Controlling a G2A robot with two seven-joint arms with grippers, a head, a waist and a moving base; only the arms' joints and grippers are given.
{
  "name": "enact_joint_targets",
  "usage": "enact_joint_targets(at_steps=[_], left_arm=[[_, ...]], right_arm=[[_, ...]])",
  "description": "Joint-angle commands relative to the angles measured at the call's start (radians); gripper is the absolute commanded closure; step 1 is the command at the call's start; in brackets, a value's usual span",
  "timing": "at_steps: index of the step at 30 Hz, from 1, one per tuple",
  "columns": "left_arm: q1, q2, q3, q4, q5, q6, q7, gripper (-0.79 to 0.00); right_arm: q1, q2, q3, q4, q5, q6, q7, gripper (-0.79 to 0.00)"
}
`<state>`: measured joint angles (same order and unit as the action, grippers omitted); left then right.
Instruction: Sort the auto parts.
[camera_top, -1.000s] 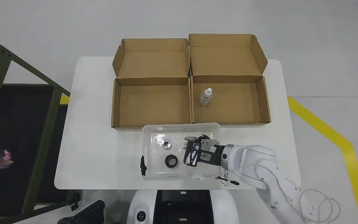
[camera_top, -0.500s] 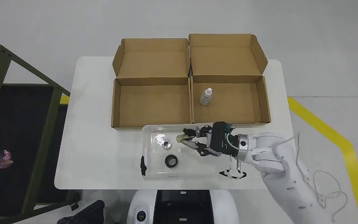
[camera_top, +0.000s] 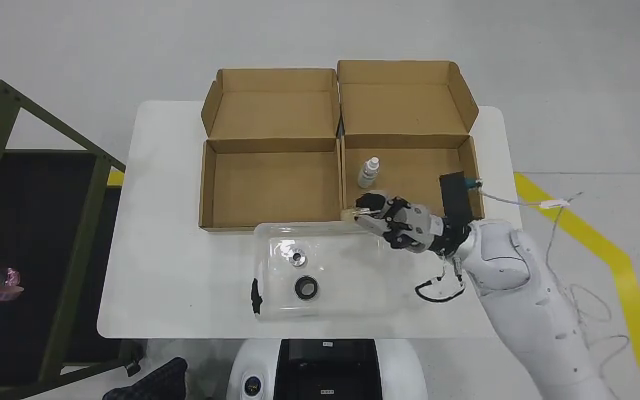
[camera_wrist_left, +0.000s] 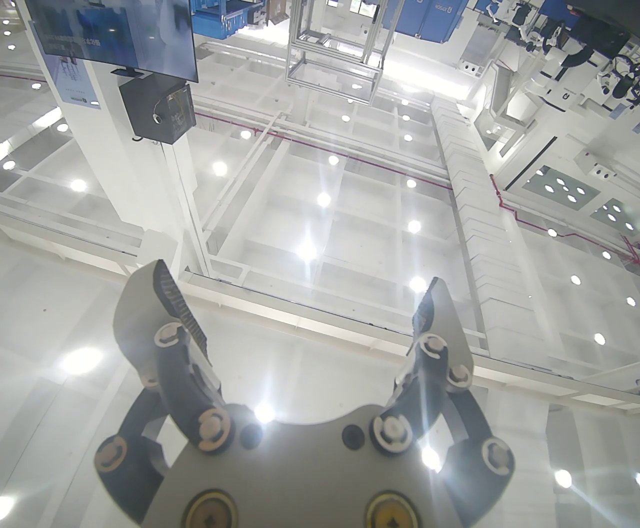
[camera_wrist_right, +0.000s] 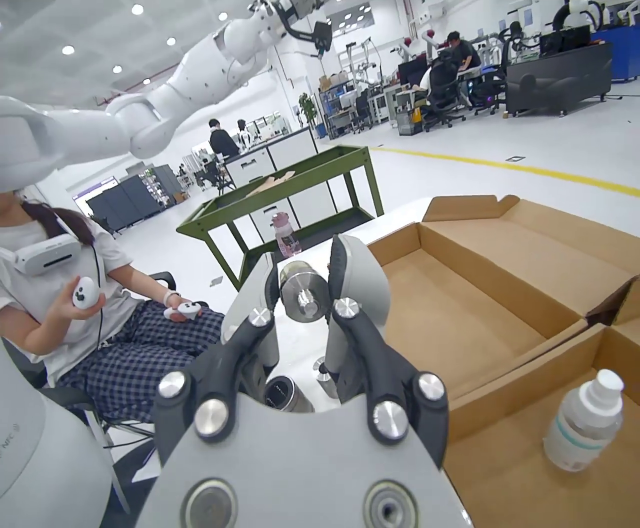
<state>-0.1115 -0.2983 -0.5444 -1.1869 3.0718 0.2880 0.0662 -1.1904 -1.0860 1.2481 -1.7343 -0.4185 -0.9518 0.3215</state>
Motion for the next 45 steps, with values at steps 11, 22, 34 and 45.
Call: enact_joint_targets(at_steps=[11, 22, 34, 45], left_arm=[[0.0, 0.0, 0.0, 0.0, 0.0, 0.0, 0.0, -0.785], [0.0, 0.0, 0.0, 0.0, 0.0, 0.0, 0.0, -0.785], [0.0, 0.0, 0.0, 0.0, 0.0, 0.0, 0.0, -0.785], [0.0, 0.0, 0.0, 0.0, 0.0, 0.0, 0.0, -0.785]], right_arm=[[-0.036, 0.012, 0.062, -0.027, 0.078, -0.023, -0.03, 0.0], [-0.045, 0.017, 0.077, -0.042, 0.078, -0.021, -0.023, 0.0], [-0.053, 0.021, 0.093, -0.061, -0.04, 0.015, -0.004, 0.0], [-0.067, 0.029, 0.148, -0.064, -0.228, 0.083, 0.013, 0.0]])
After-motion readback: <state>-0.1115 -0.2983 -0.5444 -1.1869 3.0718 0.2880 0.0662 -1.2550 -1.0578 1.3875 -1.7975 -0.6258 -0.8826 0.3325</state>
